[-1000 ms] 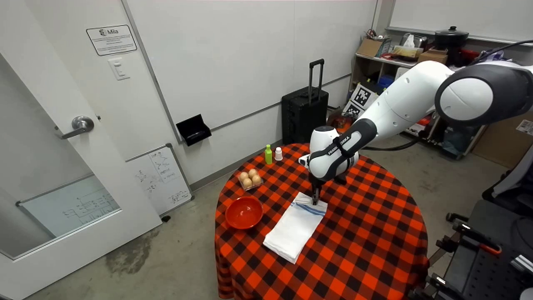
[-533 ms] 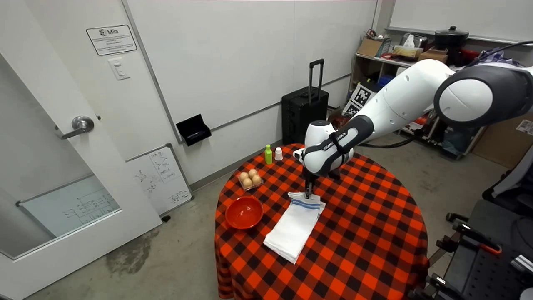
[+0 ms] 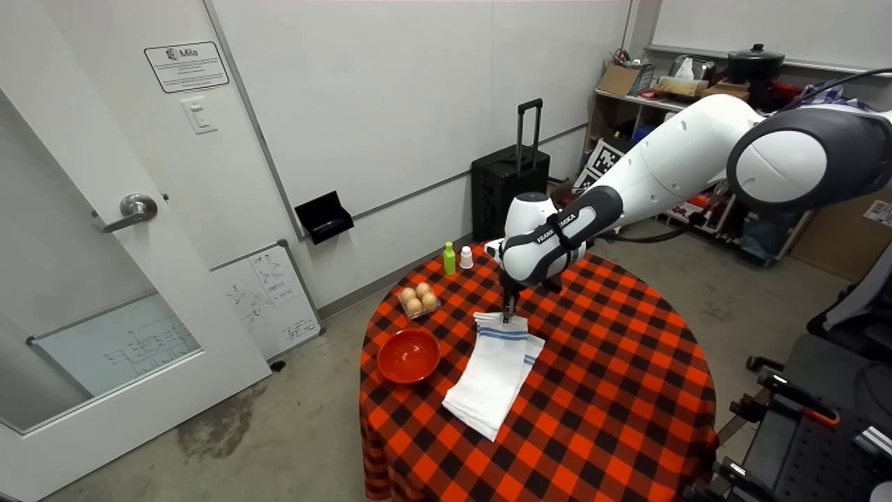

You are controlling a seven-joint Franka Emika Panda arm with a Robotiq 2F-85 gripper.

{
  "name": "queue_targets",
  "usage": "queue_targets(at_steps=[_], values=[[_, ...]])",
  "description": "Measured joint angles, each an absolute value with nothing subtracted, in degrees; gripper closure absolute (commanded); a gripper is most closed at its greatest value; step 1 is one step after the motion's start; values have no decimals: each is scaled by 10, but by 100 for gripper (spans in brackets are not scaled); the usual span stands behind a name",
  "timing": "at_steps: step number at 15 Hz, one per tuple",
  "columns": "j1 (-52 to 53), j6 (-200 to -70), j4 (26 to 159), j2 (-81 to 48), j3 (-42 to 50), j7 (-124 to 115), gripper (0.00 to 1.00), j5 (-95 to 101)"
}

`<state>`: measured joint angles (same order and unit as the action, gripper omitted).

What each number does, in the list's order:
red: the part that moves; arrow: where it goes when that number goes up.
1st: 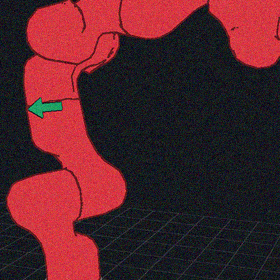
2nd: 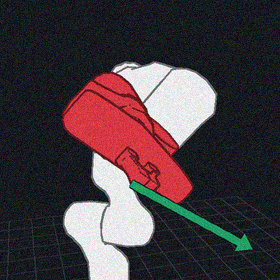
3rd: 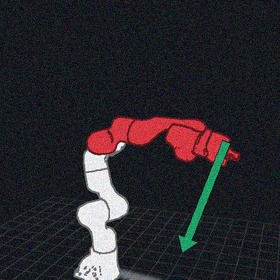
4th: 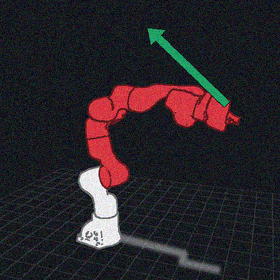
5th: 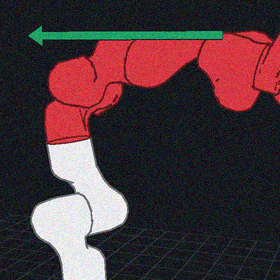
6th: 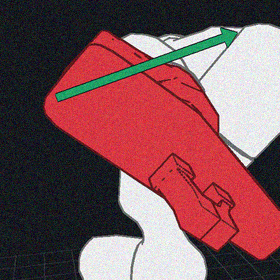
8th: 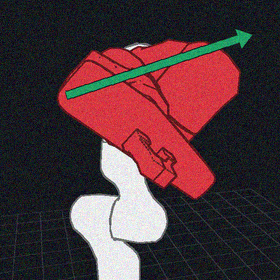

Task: Fold the towel on the table

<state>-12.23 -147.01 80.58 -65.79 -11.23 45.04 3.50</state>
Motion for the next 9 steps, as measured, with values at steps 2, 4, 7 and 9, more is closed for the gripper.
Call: queue_targets(at_steps=[2,4,7,9], values=[[-122,-1470,806,-658,-111,450,99,35],[-122,-1469,806,-658,-109,450,99,35],[-122,-1462,806,-661,-105,449,99,35],[-122,-1456,807,-663,-102,446,99,35]])
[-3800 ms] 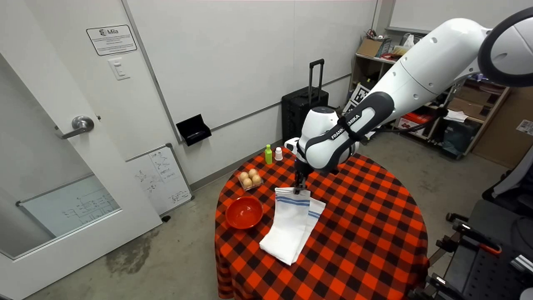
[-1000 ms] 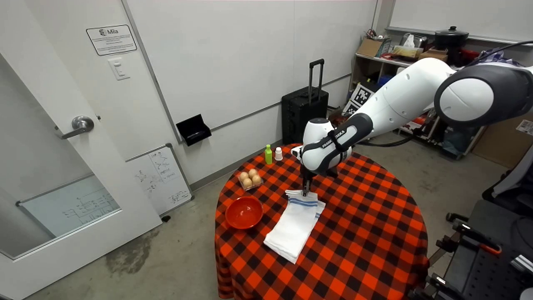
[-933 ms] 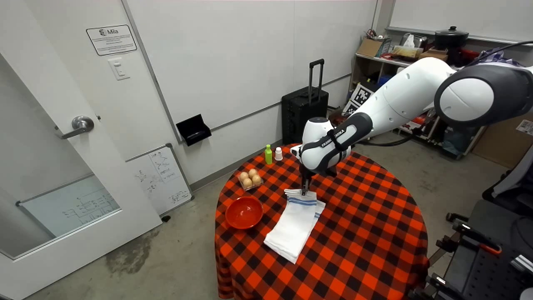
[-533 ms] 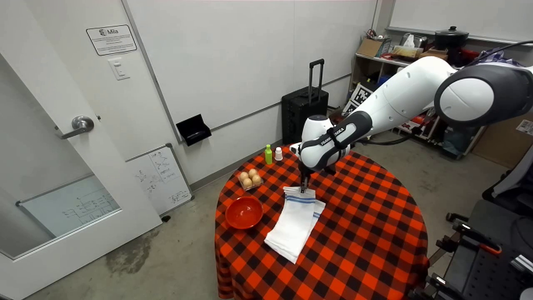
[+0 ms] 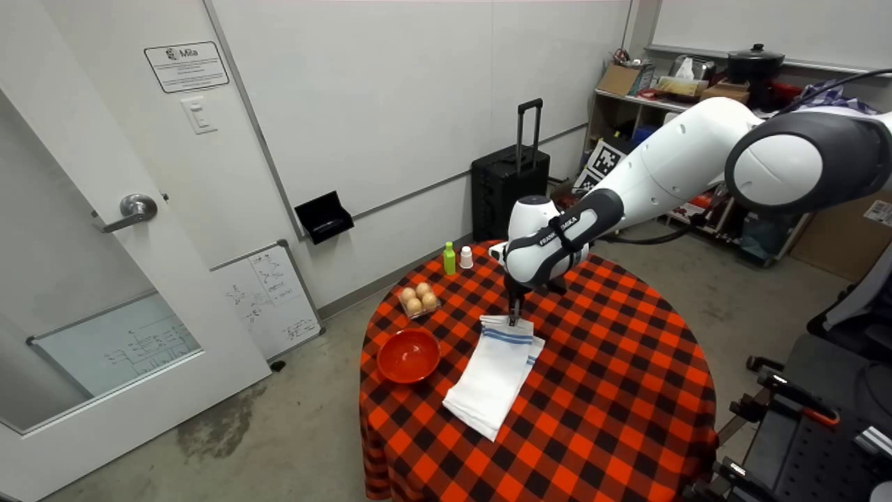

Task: Fold the towel on the table

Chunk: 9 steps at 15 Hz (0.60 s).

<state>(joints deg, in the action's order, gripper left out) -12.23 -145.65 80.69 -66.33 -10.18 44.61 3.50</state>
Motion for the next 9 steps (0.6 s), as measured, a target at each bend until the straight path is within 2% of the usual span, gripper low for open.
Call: queue_targets(at_steps=[6,7,8,9], values=[[-121,-1453,808,-679,-93,437,99,35],[-119,-1453,808,-684,-91,436,70,35],[-118,-1453,808,-688,-89,435,69,35],[-117,-1454,808,-692,-87,430,62,35]])
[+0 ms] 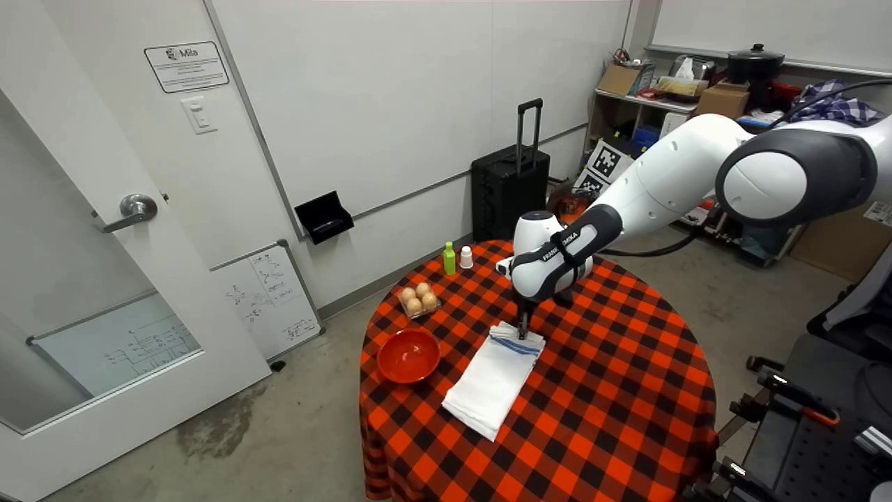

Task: Fold the towel on the table

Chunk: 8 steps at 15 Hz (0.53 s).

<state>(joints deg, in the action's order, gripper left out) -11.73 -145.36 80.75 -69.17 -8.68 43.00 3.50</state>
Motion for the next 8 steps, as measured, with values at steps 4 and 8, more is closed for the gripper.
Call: queue_targets(at_steps=[4,8], values=[[-117,-1456,807,-702,-83,417,34,35],[-118,-1457,800,-704,-82,415,5,35]])
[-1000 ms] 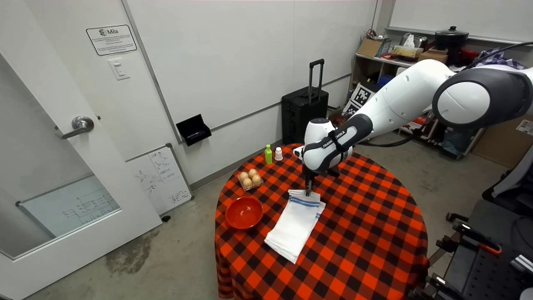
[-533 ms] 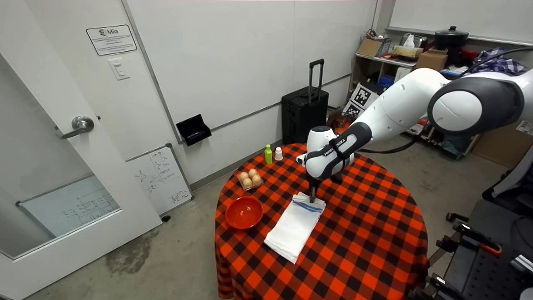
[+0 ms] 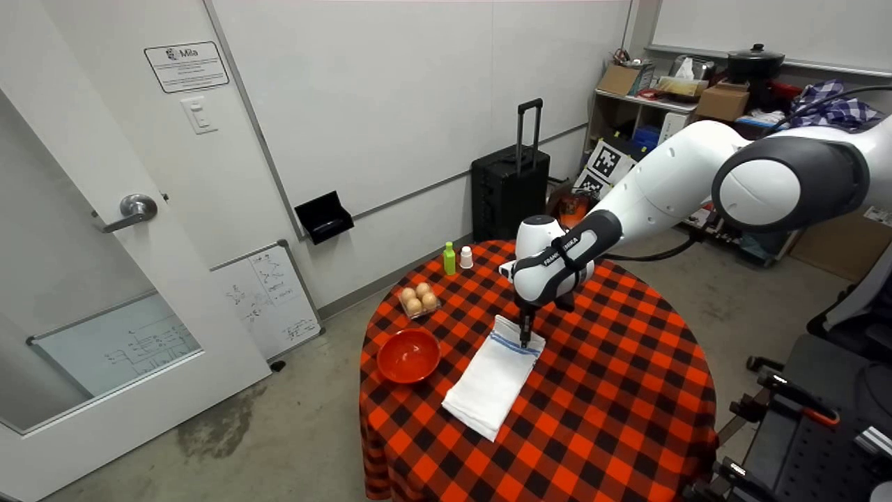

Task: Fold the towel on the table

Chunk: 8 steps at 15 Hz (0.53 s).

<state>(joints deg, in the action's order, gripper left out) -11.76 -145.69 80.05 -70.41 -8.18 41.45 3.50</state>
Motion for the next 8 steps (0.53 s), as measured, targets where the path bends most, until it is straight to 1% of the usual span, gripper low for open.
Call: queue_targets(at_steps=[1,8], values=[[-118,-1459,799,-704,-81,414,0,35],[-121,-1497,777,-704,-77,383,0,35]])
